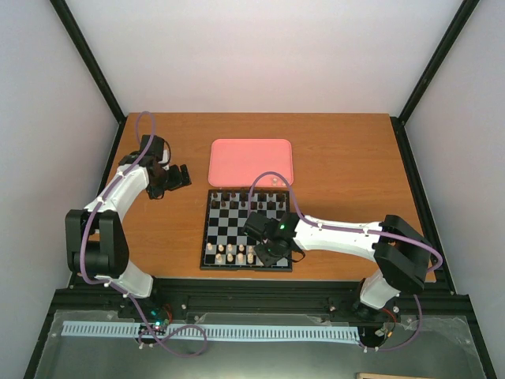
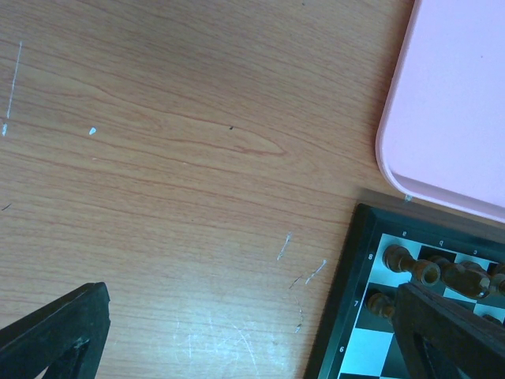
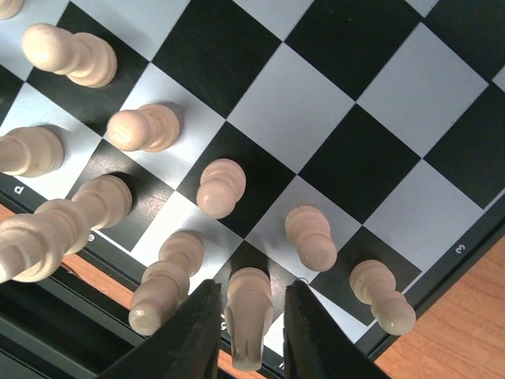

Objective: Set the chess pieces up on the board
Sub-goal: Place the chess piece on the chessboard, then pick up the chess piece from the storage box, then place the chess piece on the chessboard.

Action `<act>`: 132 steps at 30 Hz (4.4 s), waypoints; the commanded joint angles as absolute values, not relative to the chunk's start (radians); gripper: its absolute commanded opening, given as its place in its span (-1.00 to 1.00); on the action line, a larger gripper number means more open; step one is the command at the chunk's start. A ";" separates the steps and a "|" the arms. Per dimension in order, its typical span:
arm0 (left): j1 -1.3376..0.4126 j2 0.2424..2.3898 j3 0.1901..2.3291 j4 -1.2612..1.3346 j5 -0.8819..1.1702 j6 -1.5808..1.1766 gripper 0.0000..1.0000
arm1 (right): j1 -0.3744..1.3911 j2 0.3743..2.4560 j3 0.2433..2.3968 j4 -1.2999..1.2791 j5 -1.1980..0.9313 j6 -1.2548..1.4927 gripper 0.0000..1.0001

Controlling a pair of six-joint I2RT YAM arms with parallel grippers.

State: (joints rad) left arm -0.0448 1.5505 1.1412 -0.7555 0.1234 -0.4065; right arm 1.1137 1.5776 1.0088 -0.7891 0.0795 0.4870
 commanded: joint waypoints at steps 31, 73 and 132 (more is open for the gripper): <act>-0.046 1.553 1.198 -0.755 0.164 -0.400 0.99 | 0.587 2.003 1.693 -0.889 0.183 0.265 -0.19; -0.046 1.566 1.196 -0.781 0.133 -0.390 0.99 | 0.494 2.164 1.765 -0.886 0.107 0.201 -0.82; -0.047 1.429 1.131 -0.750 0.135 -0.404 0.99 | 1.289 2.138 1.807 -0.958 -0.051 0.097 -0.86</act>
